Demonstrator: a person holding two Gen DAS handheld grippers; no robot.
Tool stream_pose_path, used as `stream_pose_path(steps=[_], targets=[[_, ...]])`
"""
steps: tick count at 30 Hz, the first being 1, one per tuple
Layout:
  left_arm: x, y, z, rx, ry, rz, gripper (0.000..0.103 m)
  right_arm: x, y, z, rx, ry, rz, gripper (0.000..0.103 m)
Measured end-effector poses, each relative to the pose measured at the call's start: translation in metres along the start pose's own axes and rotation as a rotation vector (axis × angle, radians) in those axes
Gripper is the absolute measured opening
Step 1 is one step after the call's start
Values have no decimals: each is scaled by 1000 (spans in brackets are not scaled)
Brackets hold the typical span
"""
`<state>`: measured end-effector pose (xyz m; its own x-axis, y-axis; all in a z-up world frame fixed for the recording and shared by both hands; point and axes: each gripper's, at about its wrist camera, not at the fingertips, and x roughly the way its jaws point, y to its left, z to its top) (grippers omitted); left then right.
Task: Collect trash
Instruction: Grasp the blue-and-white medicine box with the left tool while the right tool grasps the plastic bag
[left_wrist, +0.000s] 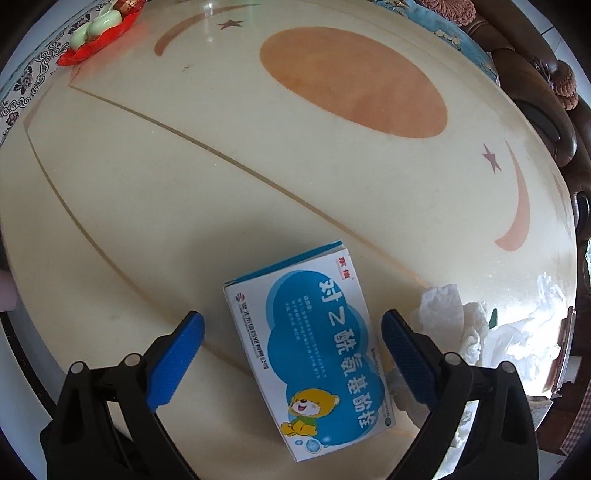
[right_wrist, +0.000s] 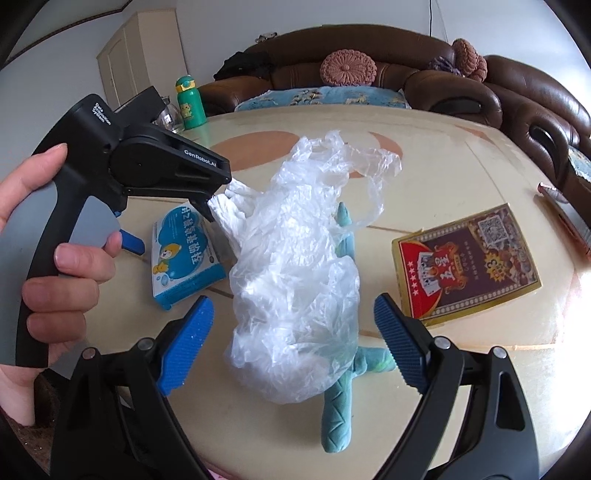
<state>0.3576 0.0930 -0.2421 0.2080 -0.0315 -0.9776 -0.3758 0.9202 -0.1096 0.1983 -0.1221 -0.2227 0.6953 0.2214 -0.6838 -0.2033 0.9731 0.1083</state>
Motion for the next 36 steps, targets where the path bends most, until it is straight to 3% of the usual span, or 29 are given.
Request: stream_pose_path(steps=[3,4,10,14,17,29,36], targets=[[1,-1,1,4,3,12,94,-3,3,1,-20,-28,-21,78],[0,-1,0,6,6,15,94,-4,4,1,-29,-34,-26,65],[4,-19,6,17,15,56,88,-2,6,2,-43,-25,-35,63],[4,-29,2,17,5,83,86,-2,8,-1,-55,-24,-44,49],[1,-30,0,18,-5,86,73,-5,11,-4,-68,-30,-53,43],[-2,-35,-1,33,3,34,69,-19,8,-9,-68,-60,-58,29],[-13,-25,-7,55,-22,16,69,-31,7,-7,-60,-100,-71,29]])
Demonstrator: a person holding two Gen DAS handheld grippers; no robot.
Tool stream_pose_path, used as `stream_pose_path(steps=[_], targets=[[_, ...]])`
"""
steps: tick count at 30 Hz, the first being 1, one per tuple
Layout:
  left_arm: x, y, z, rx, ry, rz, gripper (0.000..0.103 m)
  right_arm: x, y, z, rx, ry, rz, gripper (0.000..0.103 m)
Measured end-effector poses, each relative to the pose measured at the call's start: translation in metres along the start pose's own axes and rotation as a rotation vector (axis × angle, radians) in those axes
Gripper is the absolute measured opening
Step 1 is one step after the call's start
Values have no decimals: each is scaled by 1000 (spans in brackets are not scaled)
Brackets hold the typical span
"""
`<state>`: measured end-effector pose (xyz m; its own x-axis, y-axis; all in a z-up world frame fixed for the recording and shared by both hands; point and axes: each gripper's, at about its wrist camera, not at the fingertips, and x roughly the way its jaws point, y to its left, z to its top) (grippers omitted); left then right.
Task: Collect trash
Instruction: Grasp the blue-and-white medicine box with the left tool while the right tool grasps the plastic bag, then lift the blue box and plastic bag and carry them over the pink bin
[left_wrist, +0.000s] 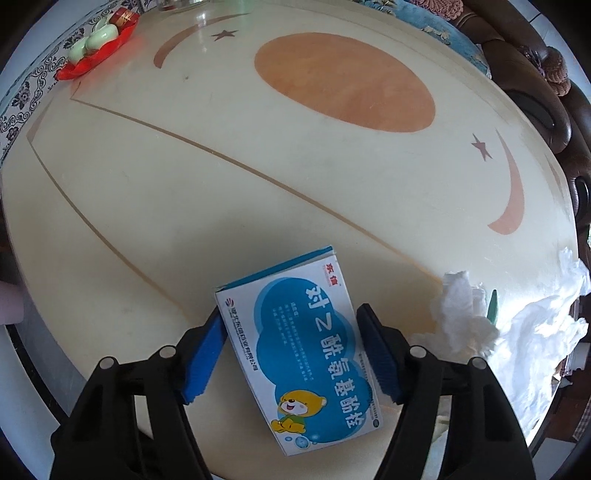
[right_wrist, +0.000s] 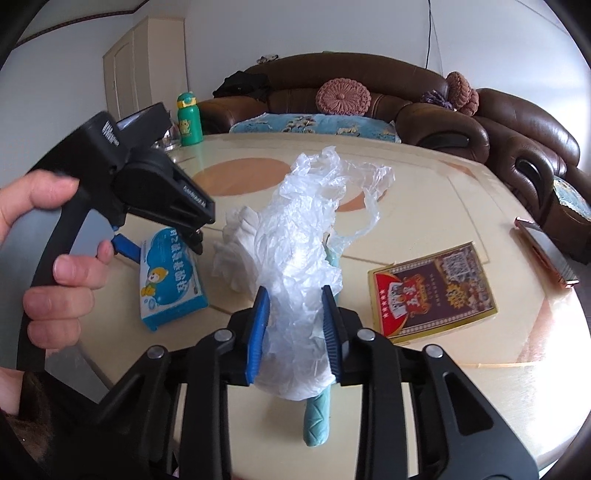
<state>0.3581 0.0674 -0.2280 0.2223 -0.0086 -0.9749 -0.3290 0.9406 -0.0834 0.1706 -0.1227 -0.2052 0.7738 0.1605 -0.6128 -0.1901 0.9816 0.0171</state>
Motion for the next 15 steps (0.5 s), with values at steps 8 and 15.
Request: stream_pose_path(steps=[8,15], targets=[[-21,18,-7,25,-46,-22,68,-4,-9,11,17,-20,-15,29],[-38,21,-13,51,-97,-31,67,-11,-12,14,25,-39,-27,29]])
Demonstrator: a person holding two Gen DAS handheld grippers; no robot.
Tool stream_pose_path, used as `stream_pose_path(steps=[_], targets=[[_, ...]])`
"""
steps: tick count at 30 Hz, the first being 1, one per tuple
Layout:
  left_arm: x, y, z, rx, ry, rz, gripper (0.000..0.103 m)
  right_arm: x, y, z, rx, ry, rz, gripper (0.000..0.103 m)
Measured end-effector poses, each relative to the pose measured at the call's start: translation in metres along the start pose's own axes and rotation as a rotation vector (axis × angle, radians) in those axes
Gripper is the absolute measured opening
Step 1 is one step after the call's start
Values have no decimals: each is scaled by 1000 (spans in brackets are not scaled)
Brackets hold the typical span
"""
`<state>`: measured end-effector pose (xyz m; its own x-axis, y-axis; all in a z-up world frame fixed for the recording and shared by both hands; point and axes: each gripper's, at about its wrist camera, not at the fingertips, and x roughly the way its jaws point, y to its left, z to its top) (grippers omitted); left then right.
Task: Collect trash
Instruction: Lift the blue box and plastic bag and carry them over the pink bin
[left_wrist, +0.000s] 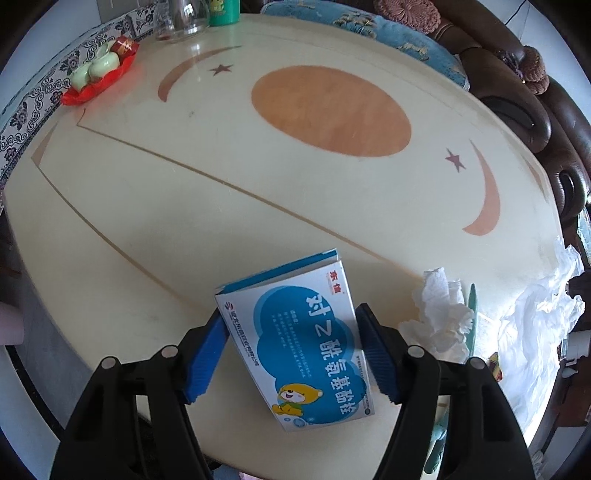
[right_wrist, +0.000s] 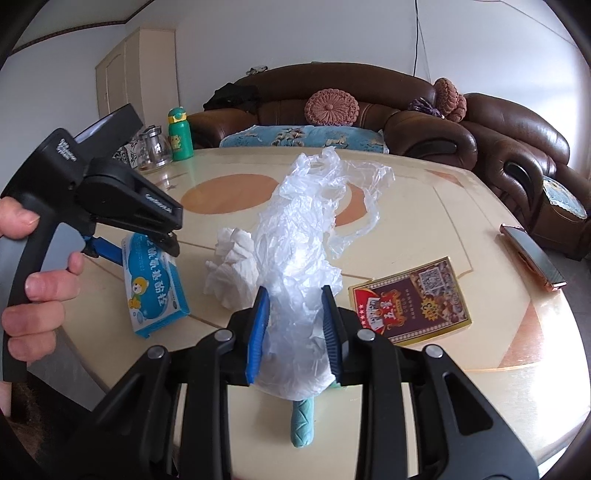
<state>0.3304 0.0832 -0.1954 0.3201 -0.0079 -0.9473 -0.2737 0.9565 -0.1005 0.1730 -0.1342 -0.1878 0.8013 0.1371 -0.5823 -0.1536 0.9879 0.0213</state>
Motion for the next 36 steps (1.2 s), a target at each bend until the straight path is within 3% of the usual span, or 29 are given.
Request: stream_pose_path(steps=[22,36], targets=[[-69,-7,-37,117,-190,-68,66,-22,1,10,14,-25,-29,29],[-137,-4,-102,243,-320,-89,66,-114,24,30,-39,-80,-103,29]])
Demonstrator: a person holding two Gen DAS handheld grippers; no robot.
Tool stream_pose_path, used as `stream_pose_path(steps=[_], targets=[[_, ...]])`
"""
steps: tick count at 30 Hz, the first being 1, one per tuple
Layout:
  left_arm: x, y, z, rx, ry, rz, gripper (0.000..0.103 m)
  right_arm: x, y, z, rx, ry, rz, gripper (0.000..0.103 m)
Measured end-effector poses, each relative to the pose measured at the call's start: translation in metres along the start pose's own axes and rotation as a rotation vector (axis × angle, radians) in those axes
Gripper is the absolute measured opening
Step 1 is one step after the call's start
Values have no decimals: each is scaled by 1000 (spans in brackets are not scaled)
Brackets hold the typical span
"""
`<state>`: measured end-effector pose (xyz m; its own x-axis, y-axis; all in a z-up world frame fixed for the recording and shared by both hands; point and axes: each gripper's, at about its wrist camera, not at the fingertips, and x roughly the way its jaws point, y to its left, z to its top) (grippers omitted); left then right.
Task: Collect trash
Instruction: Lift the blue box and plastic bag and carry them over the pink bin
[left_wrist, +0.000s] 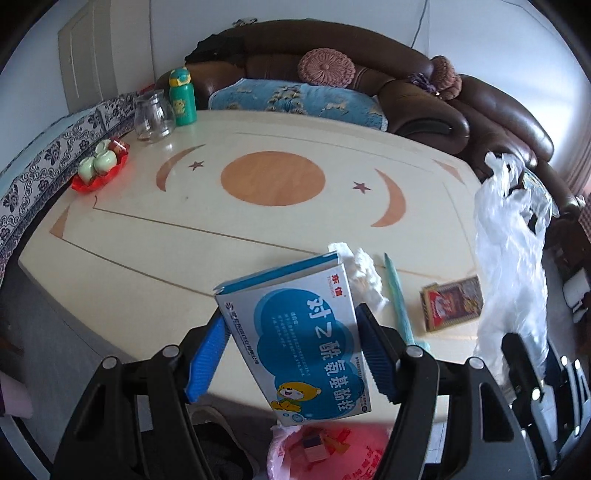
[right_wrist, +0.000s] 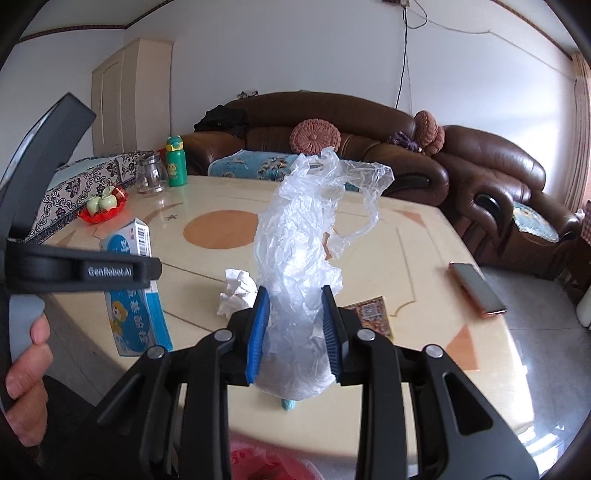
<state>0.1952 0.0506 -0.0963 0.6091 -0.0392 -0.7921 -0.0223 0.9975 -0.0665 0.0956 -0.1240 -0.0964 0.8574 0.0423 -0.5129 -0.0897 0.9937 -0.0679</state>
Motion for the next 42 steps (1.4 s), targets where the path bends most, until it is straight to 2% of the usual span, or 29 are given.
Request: stream_pose_path(steps=[10,20,28,30,36,42], targets=[[-47,-11,-53,89,6,-48,66,-69,7,-22,-14,22,-29,29],[-70,-24,-107,155,26,-76,66,-108,12,-49,-3,69,-35,29],[-68,-27,-141,206,35,-124,66,-119,13,-83,-18,140,-51,29],[-62,-29,-151,225,36,-108,66,-118,13,-92,-15,171,-36,29],[-38,-31,-175,255,115,-141,66,-110,20,-115,-32,261,7,29],[-20,-27,-190,272,160,-164,66,-102,24,-133,-55,332,22,29]])
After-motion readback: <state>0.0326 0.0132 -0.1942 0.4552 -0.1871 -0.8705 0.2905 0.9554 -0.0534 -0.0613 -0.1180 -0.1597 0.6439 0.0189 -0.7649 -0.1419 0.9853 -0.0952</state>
